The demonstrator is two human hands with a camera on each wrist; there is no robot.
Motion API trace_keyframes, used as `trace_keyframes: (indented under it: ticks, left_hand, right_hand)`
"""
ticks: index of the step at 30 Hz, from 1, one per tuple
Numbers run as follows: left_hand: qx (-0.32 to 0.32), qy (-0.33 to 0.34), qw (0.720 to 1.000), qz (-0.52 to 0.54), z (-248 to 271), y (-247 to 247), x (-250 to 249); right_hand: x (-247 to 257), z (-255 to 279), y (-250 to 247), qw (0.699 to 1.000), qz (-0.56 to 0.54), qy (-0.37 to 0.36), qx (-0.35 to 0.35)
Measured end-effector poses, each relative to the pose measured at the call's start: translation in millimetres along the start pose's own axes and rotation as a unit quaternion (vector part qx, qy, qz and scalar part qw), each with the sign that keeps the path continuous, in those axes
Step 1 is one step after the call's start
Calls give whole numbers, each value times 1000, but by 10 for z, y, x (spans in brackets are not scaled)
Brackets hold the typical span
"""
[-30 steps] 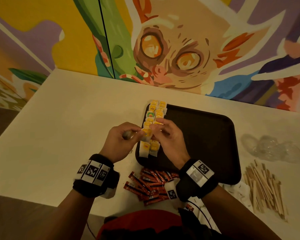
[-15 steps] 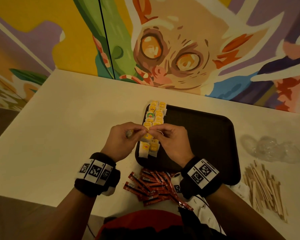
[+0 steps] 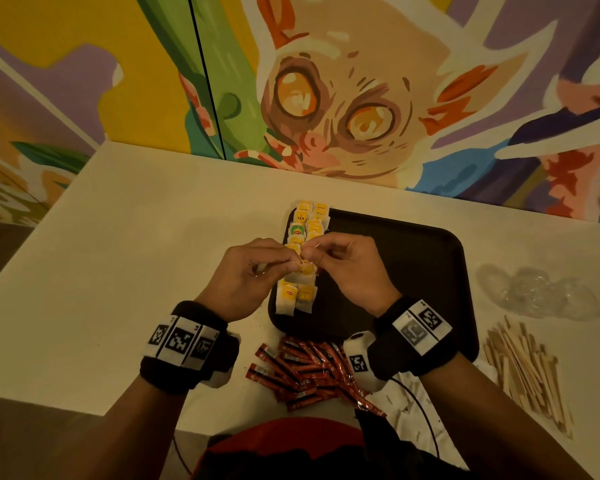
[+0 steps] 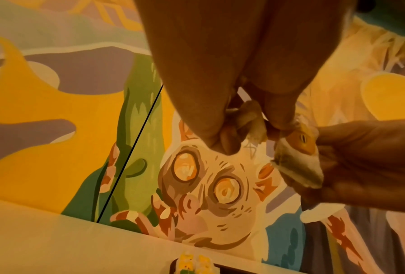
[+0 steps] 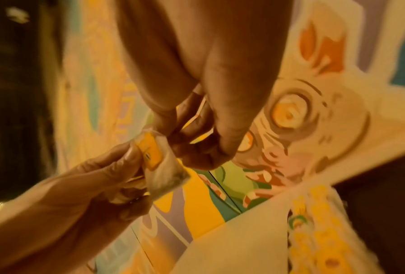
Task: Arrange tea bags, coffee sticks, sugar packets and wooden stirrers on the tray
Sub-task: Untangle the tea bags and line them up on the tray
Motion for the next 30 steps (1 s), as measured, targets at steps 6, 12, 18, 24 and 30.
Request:
trace_keyframes:
  ticks: [6,12,18,24,30]
  left_hand:
    - [-55,-19,997,48,-44,-60,-39]
    - [-154,-64,985,38,3,-134,78]
    - [-230,-89,969,6,60,-167,171]
    - [-200,-98,975,-22,95,-71,279]
    - [-197,-222,955,-17,270,-58,665]
  right_hand:
    - [-351,71,153,977,-122,176,13]
    - [-451,151,202,968,-159,194,0]
    - [-389,165,196,984,-104,145,-2]
    - [-487,111,84,997,47,38,-46]
    - [-1172,166,-63,974,179,138,-31]
Point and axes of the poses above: each hand's wrist, its own z-axis away from the middle knuckle, its own y-axis out of the palm, x = y × z, the point moved 9 cm from there along -z, towards the middle knuckle, and after that the axes turned 14 degrees about -x, right-handed, at the moved point
